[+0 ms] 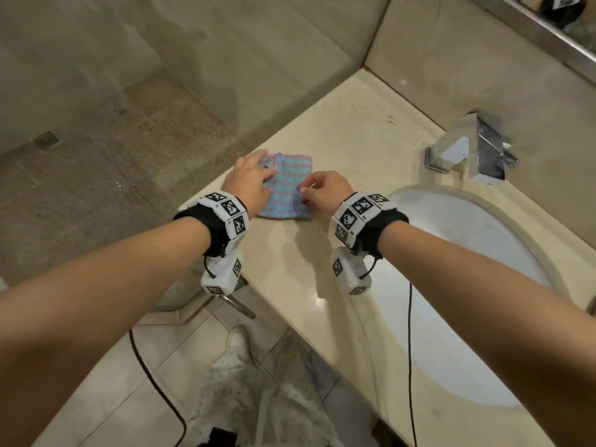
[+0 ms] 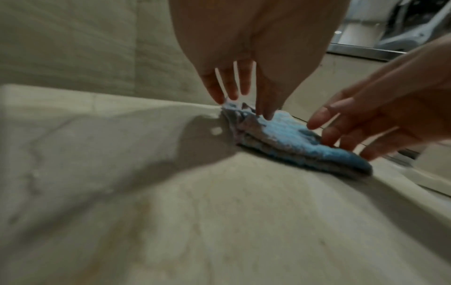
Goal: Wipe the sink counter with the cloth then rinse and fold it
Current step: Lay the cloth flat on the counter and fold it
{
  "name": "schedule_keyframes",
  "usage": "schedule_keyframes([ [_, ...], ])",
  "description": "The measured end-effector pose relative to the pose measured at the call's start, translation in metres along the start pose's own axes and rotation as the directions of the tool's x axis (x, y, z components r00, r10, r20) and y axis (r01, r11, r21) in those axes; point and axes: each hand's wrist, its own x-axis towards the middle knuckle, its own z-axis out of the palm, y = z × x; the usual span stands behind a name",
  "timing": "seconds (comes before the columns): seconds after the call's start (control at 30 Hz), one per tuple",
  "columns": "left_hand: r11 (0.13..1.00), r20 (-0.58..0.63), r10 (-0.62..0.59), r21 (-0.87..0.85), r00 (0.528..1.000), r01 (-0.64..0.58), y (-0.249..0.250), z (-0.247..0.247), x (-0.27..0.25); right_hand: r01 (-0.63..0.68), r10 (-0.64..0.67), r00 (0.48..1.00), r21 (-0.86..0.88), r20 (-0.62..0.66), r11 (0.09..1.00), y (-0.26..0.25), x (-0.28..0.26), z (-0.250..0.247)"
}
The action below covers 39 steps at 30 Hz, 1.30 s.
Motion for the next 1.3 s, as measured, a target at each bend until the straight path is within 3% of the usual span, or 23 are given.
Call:
schedule_keyframes([
  [0.13, 0.999, 0.052, -0.02, 0.046, 0.998, 0.018, -0.011, -0.006, 0.002, 0.012, -0.011, 1.0, -0.025, 0.013, 1.0, 0.001, 0.002, 0.001],
  [0.27, 0.999, -0.077, -0.01, -0.051, 0.997, 0.006, -0.008, -0.013, 0.006, 0.012, -0.011, 1.0, -0.015, 0.024, 1.0, -0.001, 0.003, 0.0],
  [0.37, 0.988, -0.144, -0.101, -0.135, 0.984, 0.082, -0.002, -0.013, 0.012, 0.024, -0.023, 1.0, -0.029, 0.019, 0.999, -0.001, 0.004, 0.0],
  [0.5, 0.984, -0.123, -0.173, -0.071, 0.977, 0.165, -0.005, -0.011, 0.013, 0.029, -0.029, 1.0, -0.012, 0.002, 1.0, -0.002, 0.004, 0.0],
  [0.63, 0.99, -0.15, -0.126, 0.036, 0.981, 0.133, -0.007, -0.011, 0.008, 0.053, -0.053, 0.999, -0.068, 0.002, 0.996, -0.001, 0.006, 0.001],
  [0.73, 1.0, -0.199, 0.004, -0.027, 0.98, -0.009, -0.004, -0.013, 0.007, 0.132, -0.154, 0.977, -0.151, -0.147, 0.98, 0.0, 0.009, -0.001],
  [0.8, 0.995, -0.068, 0.102, -0.009, 0.992, -0.103, -0.003, -0.011, 0.005, 0.217, -0.25, 0.957, -0.21, -0.149, 0.953, -0.001, 0.013, -0.001],
  [0.87, 0.988, 0.139, 0.123, 0.08, 0.983, -0.135, -0.009, -0.007, 0.003, 0.277, -0.279, 0.959, -0.389, 0.053, 0.878, 0.0, 0.018, 0.001],
  [0.93, 0.976, 0.277, 0.082, 0.174, 0.957, -0.134, -0.018, -0.004, 0.002, 0.295, -0.167, 0.952, -0.624, 0.257, 0.723, 0.003, 0.018, 0.001],
  [1.0, 0.966, 0.325, 0.052, 0.223, 0.944, -0.13, -0.025, -0.004, 0.002, 0.29, -0.093, 0.947, -0.691, 0.308, 0.662, 0.006, 0.016, 0.0],
  [1.1, 0.961, 0.318, 0.064, 0.235, 0.946, -0.144, -0.025, -0.005, 0.001, 0.28, -0.084, 0.946, -0.659, 0.313, 0.698, 0.006, 0.017, -0.001],
  [1.17, 0.972, 0.262, 0.113, 0.17, 0.958, -0.161, -0.023, -0.006, 0.001, 0.25, -0.141, 0.964, -0.584, 0.226, 0.772, 0.004, 0.019, 0.0],
  [1.23, 0.983, 0.188, 0.159, 0.062, 0.969, -0.174, -0.022, -0.01, -0.001, 0.147, -0.175, 0.983, -0.36, -0.048, 0.921, 0.0, 0.021, -0.003],
  [1.3, 0.975, 0.148, 0.214, 0.032, 0.966, -0.221, -0.025, -0.012, -0.004, -0.033, 0.01, 0.98, -0.111, -0.198, 0.993, -0.002, 0.023, -0.007],
])
